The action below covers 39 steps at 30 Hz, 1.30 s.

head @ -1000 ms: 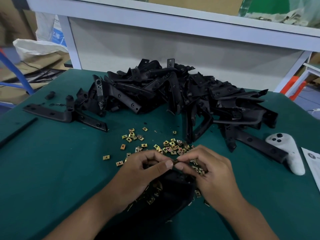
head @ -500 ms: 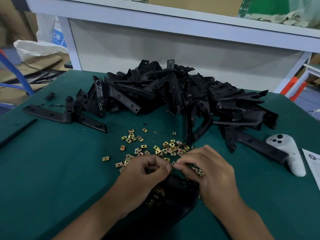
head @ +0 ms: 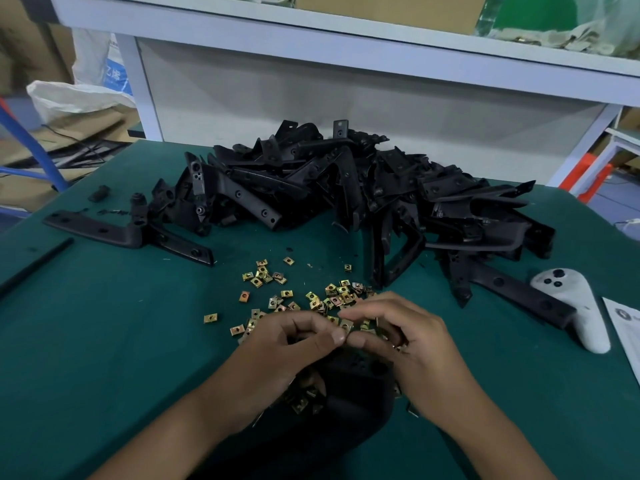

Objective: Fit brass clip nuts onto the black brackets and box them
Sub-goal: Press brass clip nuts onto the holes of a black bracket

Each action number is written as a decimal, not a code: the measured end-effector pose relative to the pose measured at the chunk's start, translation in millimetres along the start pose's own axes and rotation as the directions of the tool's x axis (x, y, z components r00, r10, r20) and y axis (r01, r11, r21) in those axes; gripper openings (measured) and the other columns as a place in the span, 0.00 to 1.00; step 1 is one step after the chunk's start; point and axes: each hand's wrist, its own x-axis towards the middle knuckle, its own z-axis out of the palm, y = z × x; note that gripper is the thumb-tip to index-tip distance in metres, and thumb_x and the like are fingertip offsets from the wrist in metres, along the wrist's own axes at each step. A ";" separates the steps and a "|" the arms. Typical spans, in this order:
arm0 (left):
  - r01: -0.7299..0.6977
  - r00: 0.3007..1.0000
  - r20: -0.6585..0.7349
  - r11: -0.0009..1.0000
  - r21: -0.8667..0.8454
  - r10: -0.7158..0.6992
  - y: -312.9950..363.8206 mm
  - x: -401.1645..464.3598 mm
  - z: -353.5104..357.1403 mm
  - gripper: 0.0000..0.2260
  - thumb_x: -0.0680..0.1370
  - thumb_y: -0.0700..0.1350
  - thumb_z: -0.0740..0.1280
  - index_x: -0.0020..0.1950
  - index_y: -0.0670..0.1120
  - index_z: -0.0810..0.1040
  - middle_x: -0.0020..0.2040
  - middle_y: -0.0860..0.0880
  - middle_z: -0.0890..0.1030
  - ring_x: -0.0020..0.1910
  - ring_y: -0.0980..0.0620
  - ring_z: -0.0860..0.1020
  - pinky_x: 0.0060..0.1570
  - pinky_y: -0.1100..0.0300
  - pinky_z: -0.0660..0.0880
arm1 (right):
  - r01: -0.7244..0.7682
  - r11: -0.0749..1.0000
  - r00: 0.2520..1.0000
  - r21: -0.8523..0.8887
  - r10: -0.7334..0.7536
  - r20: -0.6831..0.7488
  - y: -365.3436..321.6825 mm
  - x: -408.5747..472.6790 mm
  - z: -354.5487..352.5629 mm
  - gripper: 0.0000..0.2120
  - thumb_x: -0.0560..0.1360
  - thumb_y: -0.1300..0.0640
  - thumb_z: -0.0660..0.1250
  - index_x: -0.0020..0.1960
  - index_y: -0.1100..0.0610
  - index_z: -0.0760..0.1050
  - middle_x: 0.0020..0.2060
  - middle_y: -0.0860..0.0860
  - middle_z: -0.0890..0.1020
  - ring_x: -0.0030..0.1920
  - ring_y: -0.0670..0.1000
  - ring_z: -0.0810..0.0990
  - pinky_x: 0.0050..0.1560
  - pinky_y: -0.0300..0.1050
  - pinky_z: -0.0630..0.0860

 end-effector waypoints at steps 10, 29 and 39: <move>0.009 1.000 0.007 0.999 -0.036 -0.009 2.9 -0.1 -1.7 0.12 0.77 0.52 0.73 0.56 0.46 0.85 0.52 0.33 0.83 0.53 0.30 0.81 0.56 0.39 0.77 | -0.083 0.996 0.995 -0.032 0.081 -0.055 -0.5 0.9 -0.5 0.09 0.72 0.38 0.72 0.47 0.41 0.82 0.37 0.38 0.78 0.33 0.43 0.68 0.34 0.33 0.66; -0.174 0.981 -0.085 0.985 -0.012 0.173 8.7 -4.1 4.5 0.04 0.72 0.46 0.74 0.44 0.47 0.86 0.34 0.51 0.82 0.36 0.57 0.81 0.36 0.67 0.77 | -0.457 0.715 0.883 0.530 0.435 0.174 -14.5 3.5 4.0 0.19 0.68 0.39 0.78 0.50 0.52 0.85 0.43 0.49 0.86 0.45 0.46 0.83 0.46 0.37 0.78; -0.156 0.976 -0.151 0.988 0.009 0.156 7.2 -4.0 5.3 0.07 0.72 0.48 0.75 0.48 0.49 0.86 0.35 0.49 0.83 0.38 0.54 0.81 0.42 0.63 0.78 | -0.425 0.722 0.892 0.545 0.436 0.119 -13.9 2.9 6.9 0.21 0.66 0.39 0.79 0.51 0.52 0.85 0.46 0.53 0.86 0.47 0.49 0.83 0.49 0.39 0.78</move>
